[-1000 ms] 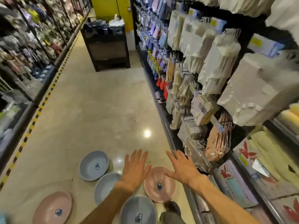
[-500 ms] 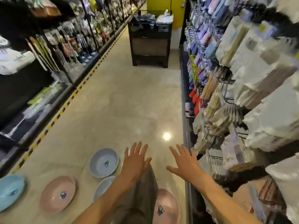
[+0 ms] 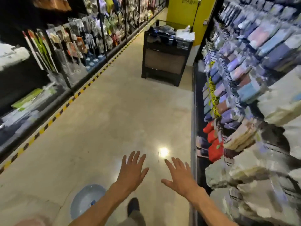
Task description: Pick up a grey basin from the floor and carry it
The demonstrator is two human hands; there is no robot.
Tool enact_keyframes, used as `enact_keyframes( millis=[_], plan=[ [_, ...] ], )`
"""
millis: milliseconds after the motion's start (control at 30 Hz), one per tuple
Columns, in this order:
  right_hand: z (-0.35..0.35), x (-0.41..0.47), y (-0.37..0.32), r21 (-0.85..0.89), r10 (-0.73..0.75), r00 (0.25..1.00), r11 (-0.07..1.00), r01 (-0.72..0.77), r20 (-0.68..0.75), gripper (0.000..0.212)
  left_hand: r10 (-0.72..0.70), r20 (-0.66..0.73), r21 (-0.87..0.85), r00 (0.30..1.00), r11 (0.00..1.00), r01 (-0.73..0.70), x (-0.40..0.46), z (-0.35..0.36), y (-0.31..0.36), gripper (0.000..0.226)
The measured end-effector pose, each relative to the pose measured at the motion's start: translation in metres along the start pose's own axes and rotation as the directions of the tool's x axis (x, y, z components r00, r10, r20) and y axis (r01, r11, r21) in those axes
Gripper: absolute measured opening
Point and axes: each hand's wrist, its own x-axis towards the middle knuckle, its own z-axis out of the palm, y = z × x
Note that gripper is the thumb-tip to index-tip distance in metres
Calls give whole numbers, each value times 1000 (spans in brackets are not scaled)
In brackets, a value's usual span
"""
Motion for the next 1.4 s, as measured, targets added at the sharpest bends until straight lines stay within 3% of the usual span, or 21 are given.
enact_keyframes(
  millis=[100,267,467,633,767,933,1100,1200,1300,1400],
  plan=[
    [-43,75,-30,-23,-81,995,997,80,-51,101,-41,-37,15,998,999,42,46,-34,-51,74],
    [-111,189,-94,-104,-289,953,955,279,-91,89,-218,-58,-52,974,975,215,92,-74,-124,86],
    [-151,326,-209,-231,-549,836,813,534,0,88,-502,-45,-159,864,857,490,114,-88,-237,84],
    [-181,438,-306,-261,-686,717,674,691,126,87,-738,-36,-290,674,653,700,143,-86,-342,97],
    [-214,530,-395,-340,-811,549,467,816,205,88,-872,-37,-358,487,467,809,171,-108,-411,120],
    [-245,588,-533,-393,-893,280,130,910,353,87,-982,56,-400,181,144,905,156,-138,-474,96],
    [-238,587,-656,-355,-891,-1,-182,917,454,88,-988,99,-447,-120,-152,882,105,-148,-511,81],
    [-219,574,-724,-309,-843,-135,-334,891,521,100,-953,149,-504,-263,-302,809,77,-136,-527,80],
    [-200,553,-787,-284,-760,-205,-458,843,616,108,-901,171,-512,-399,-427,745,50,-123,-543,80],
    [-178,532,-837,-246,-695,-336,-596,764,636,98,-815,248,-522,-524,-568,636,29,-113,-554,88]
  ],
)
